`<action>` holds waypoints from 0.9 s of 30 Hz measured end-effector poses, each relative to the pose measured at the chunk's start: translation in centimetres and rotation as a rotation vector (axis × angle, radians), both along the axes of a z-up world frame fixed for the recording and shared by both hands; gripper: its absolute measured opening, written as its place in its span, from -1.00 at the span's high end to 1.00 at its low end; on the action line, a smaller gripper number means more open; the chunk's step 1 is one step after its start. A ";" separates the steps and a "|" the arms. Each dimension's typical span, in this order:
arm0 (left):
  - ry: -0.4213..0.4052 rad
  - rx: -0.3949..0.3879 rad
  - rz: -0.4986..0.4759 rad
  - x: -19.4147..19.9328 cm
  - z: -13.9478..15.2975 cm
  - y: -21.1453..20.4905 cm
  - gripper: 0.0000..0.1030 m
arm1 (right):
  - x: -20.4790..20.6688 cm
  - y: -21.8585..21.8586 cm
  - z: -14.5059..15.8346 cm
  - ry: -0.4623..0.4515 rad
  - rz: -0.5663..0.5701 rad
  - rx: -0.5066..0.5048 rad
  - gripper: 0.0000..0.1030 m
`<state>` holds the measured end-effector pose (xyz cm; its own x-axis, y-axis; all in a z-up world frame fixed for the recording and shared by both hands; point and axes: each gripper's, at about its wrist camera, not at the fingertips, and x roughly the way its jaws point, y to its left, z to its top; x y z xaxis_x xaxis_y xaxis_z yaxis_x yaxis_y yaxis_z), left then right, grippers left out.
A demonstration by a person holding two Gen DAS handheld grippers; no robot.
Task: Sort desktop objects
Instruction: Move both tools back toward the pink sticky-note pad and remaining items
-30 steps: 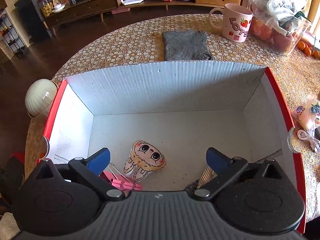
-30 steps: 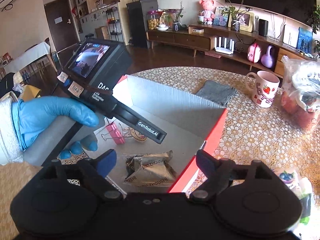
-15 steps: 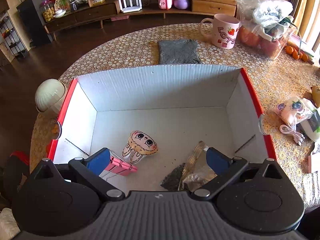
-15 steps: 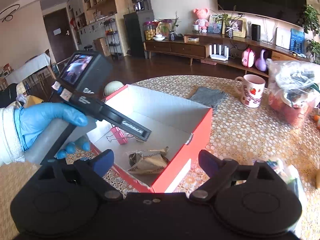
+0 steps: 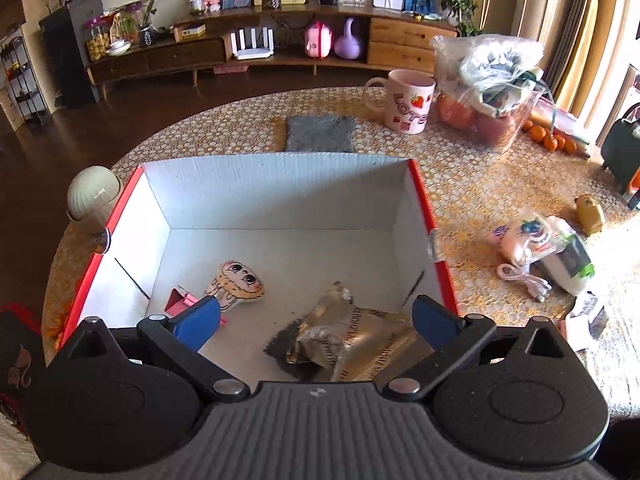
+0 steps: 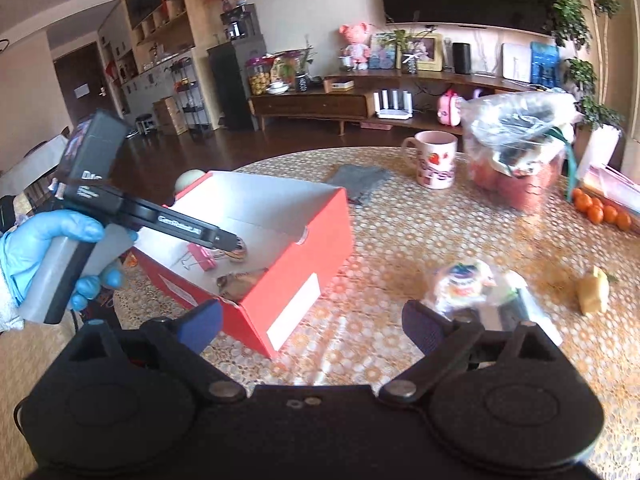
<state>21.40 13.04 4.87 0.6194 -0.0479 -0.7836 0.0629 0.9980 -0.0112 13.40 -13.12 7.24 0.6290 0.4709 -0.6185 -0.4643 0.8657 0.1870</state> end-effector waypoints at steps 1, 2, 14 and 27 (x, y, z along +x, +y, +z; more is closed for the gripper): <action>-0.005 -0.003 -0.001 -0.3 0.1 -0.3 -0.99 | -0.2 -0.6 0.0 0.000 -0.007 0.001 -0.88; -0.011 -0.004 0.001 -0.6 0.2 -0.6 -0.99 | -0.5 -1.2 -0.1 0.000 -0.014 0.000 -0.88; -0.081 0.020 -0.094 -4.7 1.2 -6.8 -0.99 | -3.5 -7.4 -1.5 -0.003 -0.083 -0.019 -0.88; -0.135 0.024 -0.293 -8.2 0.0 -15.4 -0.99 | -4.0 -13.3 -3.6 0.000 -0.166 -0.058 -0.88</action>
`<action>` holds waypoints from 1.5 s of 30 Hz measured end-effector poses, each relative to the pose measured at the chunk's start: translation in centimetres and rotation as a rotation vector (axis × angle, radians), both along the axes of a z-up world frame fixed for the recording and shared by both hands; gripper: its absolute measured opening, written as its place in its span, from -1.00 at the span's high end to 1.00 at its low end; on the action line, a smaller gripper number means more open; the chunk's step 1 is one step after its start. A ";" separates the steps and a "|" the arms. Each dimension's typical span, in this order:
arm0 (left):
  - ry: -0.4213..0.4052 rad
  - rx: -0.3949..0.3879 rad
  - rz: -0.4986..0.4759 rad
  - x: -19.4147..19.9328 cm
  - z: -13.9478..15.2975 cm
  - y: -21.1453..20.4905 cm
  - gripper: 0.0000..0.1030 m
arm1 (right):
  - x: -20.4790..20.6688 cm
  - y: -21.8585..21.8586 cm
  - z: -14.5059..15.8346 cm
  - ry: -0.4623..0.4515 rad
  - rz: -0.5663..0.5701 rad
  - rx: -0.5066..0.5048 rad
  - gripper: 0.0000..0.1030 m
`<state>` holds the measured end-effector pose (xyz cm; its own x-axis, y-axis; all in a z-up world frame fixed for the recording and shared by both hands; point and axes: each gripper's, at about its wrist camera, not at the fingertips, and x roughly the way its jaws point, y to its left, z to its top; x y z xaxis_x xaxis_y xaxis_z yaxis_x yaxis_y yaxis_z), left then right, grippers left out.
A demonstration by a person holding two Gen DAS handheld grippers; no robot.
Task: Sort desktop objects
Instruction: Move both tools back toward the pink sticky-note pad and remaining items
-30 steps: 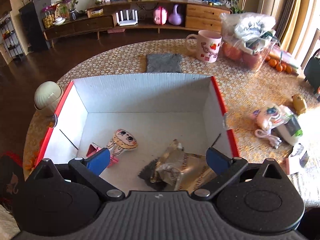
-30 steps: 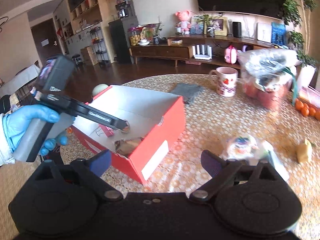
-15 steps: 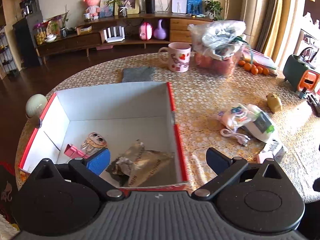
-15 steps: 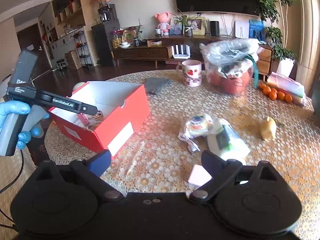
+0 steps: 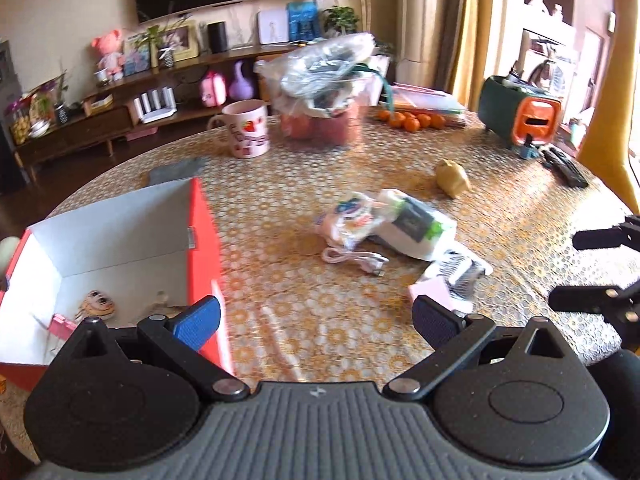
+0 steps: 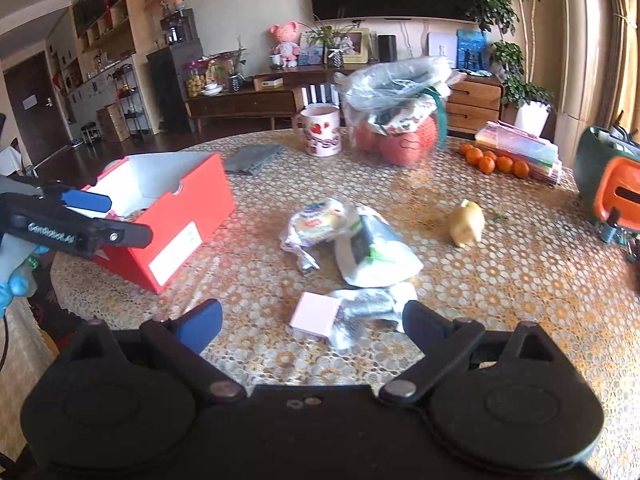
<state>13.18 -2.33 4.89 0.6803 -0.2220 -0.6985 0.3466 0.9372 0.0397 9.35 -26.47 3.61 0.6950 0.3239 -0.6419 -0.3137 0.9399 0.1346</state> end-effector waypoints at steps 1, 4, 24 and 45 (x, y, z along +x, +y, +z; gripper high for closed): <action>-0.002 0.011 -0.018 -0.2 -0.3 -0.7 -0.99 | 0.1 -0.5 -0.2 0.004 -0.010 -0.002 -0.88; -0.006 0.028 -0.052 -0.4 -1.4 -2.5 -0.99 | 0.5 -1.5 -1.0 0.019 -0.033 -0.007 -0.88; 0.058 0.033 -0.075 2.1 -8.6 -9.6 -0.97 | 5.8 -3.7 -6.8 0.106 -0.077 -0.134 -0.69; 0.125 0.014 -0.048 5.6 -11.5 -11.9 -0.45 | 10.2 -2.5 -10.2 0.158 -0.015 -0.195 -0.01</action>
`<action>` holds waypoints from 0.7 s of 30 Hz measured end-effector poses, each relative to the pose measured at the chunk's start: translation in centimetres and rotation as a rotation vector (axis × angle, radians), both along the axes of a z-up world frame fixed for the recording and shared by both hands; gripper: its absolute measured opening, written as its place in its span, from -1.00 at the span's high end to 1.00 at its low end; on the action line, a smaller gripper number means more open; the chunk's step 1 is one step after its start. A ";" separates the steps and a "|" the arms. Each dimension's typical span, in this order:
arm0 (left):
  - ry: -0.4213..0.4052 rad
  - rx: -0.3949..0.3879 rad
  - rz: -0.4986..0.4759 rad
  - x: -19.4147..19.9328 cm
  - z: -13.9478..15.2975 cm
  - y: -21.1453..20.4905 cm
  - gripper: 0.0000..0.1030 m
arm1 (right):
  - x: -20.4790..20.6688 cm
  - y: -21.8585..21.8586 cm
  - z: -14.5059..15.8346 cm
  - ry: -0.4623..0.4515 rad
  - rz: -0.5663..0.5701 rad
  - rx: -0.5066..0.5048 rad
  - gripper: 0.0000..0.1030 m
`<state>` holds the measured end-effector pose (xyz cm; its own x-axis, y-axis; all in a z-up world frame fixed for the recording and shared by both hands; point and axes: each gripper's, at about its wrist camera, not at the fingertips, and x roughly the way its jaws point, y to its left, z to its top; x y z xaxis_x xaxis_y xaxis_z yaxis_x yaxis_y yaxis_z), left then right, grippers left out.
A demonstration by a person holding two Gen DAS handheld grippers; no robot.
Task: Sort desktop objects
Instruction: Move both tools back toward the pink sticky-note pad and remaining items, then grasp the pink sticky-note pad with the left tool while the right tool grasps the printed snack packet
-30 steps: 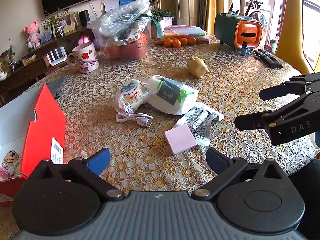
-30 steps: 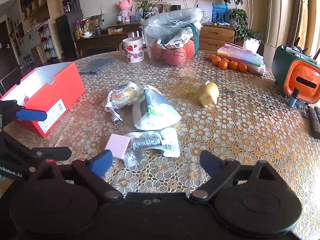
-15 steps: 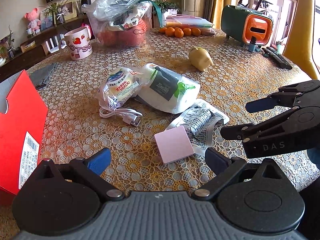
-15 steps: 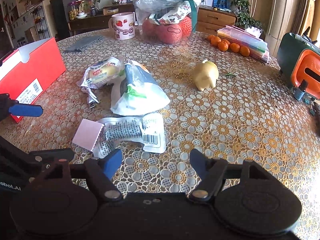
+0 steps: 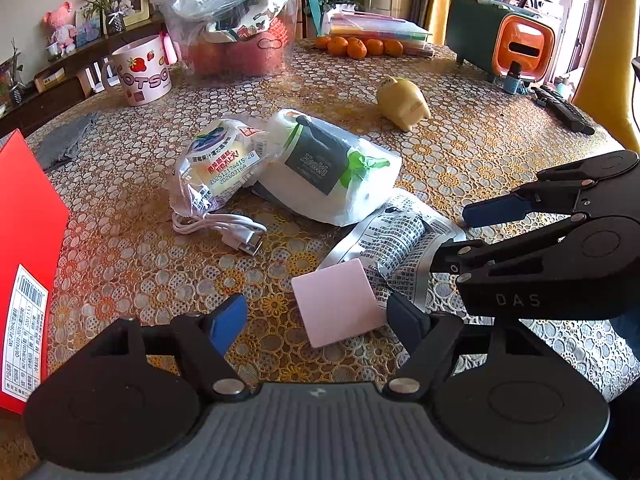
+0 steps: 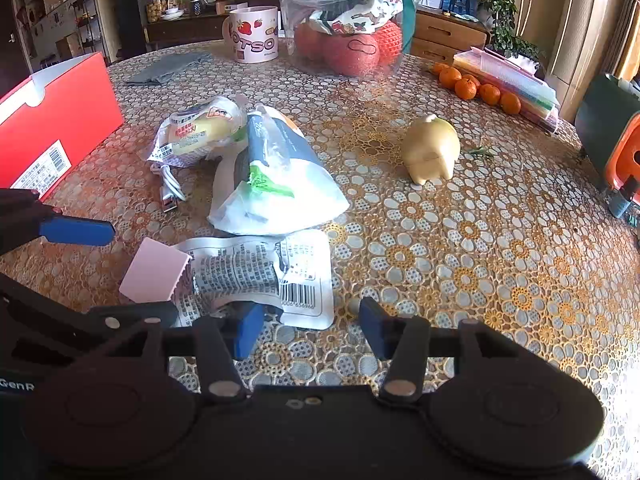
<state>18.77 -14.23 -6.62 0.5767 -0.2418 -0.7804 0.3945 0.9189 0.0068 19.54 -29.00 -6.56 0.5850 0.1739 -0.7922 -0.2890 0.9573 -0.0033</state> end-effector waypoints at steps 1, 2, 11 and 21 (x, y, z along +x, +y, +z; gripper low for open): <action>0.000 -0.003 0.000 0.0 0.0 0.0 -0.41 | 0.1 0.1 0.0 -0.003 0.005 0.000 0.01; 0.000 -0.006 0.000 0.1 0.0 0.0 -0.36 | 0.2 0.2 0.0 -0.004 0.004 0.001 0.02; 0.013 -0.028 -0.001 0.2 0.0 0.3 0.11 | 0.1 1.1 0.1 -0.032 0.016 -0.028 0.38; 0.013 -0.028 0.005 -0.4 0.0 1.6 0.15 | -0.2 0.1 0.8 -0.028 -0.023 0.045 0.43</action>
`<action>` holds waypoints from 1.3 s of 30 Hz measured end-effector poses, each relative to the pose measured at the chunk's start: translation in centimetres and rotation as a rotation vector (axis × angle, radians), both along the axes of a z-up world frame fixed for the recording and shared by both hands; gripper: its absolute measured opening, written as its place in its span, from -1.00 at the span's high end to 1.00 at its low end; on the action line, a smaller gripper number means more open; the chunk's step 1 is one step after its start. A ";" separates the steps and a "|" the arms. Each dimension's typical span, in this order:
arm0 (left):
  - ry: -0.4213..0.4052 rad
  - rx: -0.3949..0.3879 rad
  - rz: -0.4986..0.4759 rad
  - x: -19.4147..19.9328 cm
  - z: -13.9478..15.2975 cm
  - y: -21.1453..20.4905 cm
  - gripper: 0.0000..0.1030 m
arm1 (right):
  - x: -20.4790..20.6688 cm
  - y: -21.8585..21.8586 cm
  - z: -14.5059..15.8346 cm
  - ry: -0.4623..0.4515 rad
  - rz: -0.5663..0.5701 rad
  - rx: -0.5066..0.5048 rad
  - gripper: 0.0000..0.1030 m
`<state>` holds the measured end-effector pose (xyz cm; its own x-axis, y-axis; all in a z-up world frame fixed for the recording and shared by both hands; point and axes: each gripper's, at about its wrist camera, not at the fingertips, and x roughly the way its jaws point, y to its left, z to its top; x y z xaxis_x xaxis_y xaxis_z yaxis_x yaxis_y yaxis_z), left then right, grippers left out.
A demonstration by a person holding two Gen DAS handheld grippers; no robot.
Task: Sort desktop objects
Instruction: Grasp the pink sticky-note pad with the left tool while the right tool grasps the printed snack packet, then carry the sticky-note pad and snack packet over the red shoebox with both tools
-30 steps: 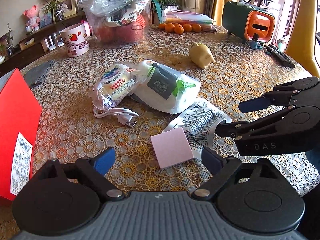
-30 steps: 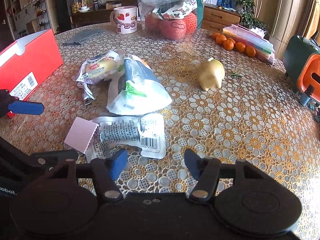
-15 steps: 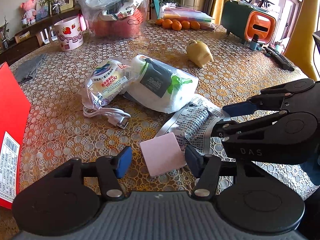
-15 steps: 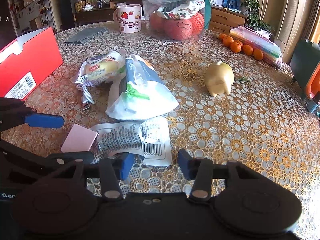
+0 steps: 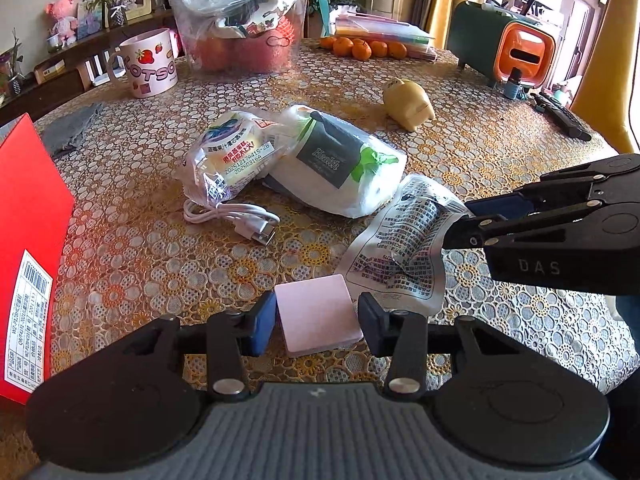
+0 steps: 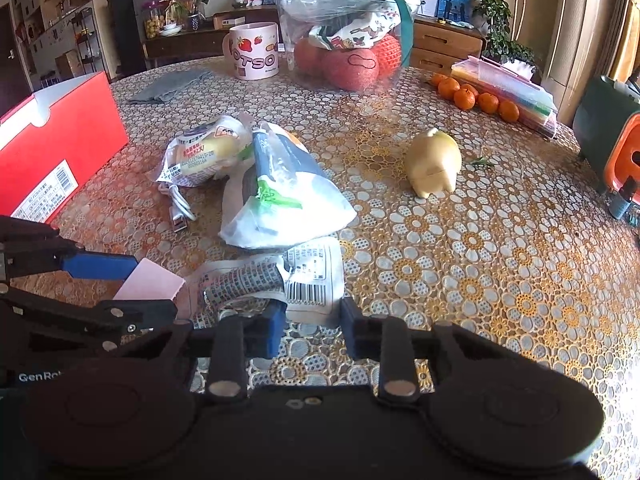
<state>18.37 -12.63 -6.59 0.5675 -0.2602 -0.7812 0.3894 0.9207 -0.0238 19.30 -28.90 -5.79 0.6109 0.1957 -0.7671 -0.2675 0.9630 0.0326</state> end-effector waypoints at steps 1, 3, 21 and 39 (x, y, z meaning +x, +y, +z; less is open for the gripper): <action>0.000 -0.002 0.001 -0.1 0.0 0.1 0.15 | -0.1 -0.1 0.1 -0.001 -0.004 0.007 0.44; 0.005 -0.010 0.006 -0.1 0.0 0.4 0.15 | -0.5 -0.3 0.4 -0.005 -0.008 0.015 0.44; 0.004 -0.057 0.020 -1.7 3.0 2.6 0.15 | -2.6 -1.0 3.4 -0.025 -0.032 0.085 0.44; -0.064 -0.082 0.076 -3.2 10.6 10.0 0.15 | -4.6 3.9 9.5 -0.070 0.052 0.119 0.44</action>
<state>15.12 -2.62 3.97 0.6357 -0.2767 -0.7206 0.3222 0.9435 -0.0780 14.73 -24.96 3.75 0.6489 0.3150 -0.6927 -0.3223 0.9384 0.1248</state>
